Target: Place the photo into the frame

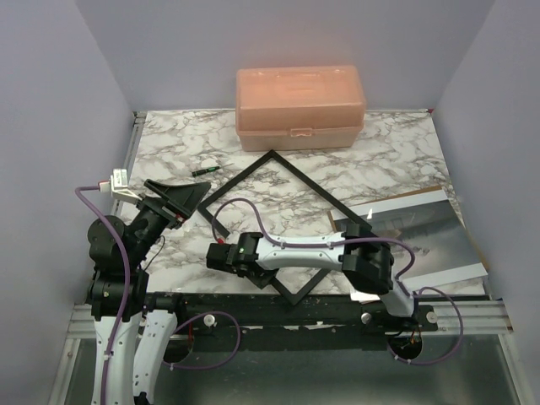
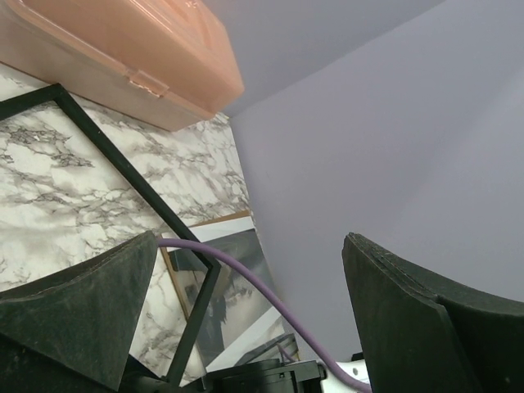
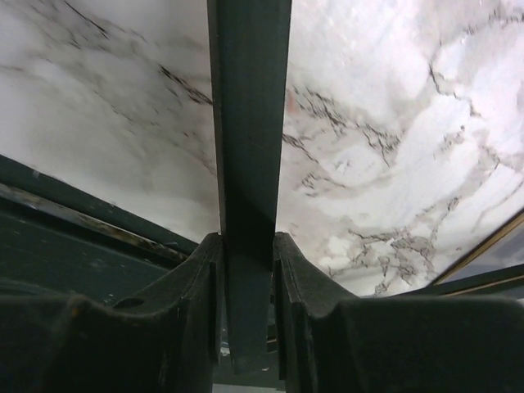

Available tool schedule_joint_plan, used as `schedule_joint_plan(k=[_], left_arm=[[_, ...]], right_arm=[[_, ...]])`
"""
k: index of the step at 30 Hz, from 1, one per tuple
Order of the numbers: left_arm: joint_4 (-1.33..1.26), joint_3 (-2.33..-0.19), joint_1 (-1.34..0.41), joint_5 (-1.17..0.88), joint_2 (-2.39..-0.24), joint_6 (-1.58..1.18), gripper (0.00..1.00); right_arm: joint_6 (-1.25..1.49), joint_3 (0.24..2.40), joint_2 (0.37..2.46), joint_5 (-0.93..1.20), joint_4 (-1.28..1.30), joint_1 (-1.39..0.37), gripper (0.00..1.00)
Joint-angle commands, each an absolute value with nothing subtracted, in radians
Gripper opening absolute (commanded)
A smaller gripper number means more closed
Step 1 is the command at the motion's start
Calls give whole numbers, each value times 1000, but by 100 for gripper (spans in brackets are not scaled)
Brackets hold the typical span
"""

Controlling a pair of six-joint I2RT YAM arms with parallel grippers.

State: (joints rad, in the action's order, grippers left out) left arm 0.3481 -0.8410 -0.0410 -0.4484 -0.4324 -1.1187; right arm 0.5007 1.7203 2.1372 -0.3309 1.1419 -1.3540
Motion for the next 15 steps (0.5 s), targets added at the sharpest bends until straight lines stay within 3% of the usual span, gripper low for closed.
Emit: schedule_joint_plan(k=[1, 5, 8, 15], left_arm=[[369, -833, -37, -473, -439, -1105, 98], [379, -839, -37, -473, -442, -1096, 98], [392, -844, -36, -470, -447, -1087, 99], [416, -853, -37, -474, -468, -1070, 99]], right_arm=[[480, 1599, 2030, -390, 1037, -1330, 1], [496, 1466, 1971, -302, 960, -1326, 10], [510, 1397, 1941, -254, 908, -1325, 29], [524, 1361, 1907, -232, 878, -1313, 62]])
